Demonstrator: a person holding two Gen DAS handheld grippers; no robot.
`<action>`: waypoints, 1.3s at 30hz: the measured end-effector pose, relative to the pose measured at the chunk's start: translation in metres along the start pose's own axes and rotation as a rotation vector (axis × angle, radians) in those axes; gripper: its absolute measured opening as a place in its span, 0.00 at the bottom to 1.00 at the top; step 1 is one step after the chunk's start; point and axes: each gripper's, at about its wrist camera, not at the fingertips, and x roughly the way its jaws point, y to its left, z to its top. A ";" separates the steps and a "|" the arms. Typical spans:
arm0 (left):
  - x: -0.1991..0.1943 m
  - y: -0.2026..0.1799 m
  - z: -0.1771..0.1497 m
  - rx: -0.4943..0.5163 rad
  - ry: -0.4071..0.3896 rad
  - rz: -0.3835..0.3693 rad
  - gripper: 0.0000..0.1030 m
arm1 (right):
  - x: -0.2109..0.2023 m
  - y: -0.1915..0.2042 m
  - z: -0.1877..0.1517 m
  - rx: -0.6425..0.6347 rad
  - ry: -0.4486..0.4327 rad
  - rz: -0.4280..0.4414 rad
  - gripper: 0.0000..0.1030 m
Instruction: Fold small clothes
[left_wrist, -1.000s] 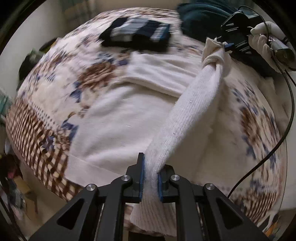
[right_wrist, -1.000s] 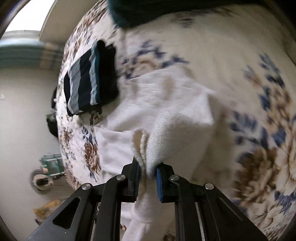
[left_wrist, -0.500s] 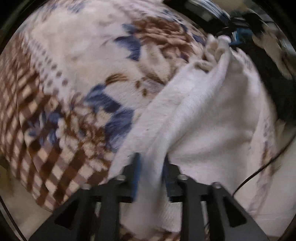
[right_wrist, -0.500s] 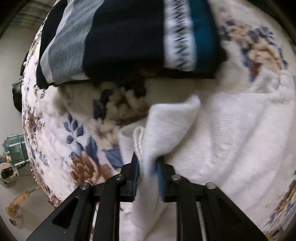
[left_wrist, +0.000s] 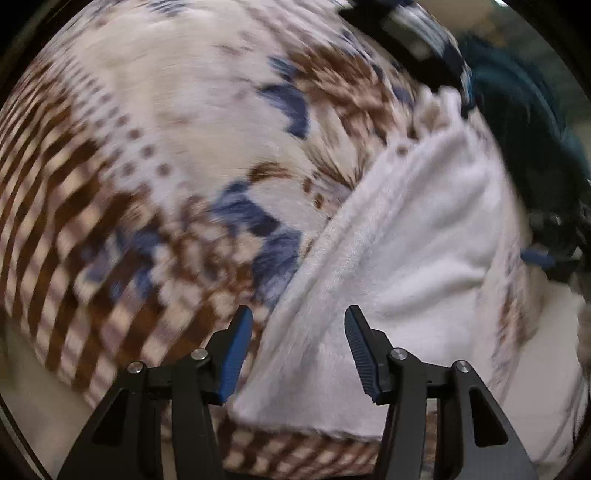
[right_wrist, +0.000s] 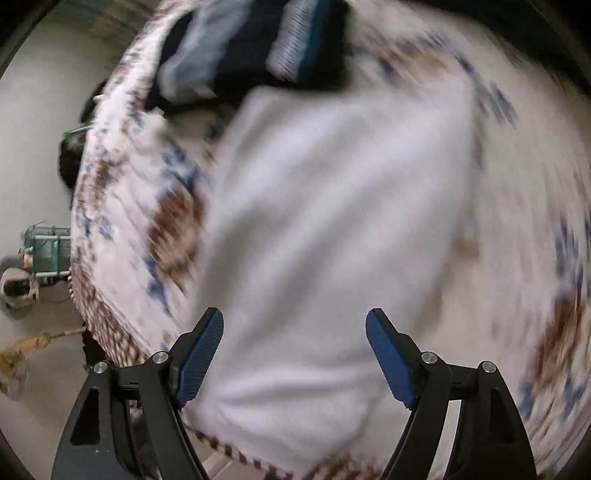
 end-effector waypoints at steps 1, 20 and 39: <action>0.010 -0.002 0.001 0.020 0.010 0.037 0.29 | 0.010 -0.010 -0.016 0.031 0.029 0.003 0.79; -0.043 -0.098 0.130 0.166 -0.089 -0.109 0.59 | 0.017 -0.100 -0.088 0.216 0.023 0.027 0.69; 0.109 -0.113 0.279 -0.003 0.077 -0.331 0.22 | 0.036 -0.171 0.061 0.327 -0.100 0.138 0.69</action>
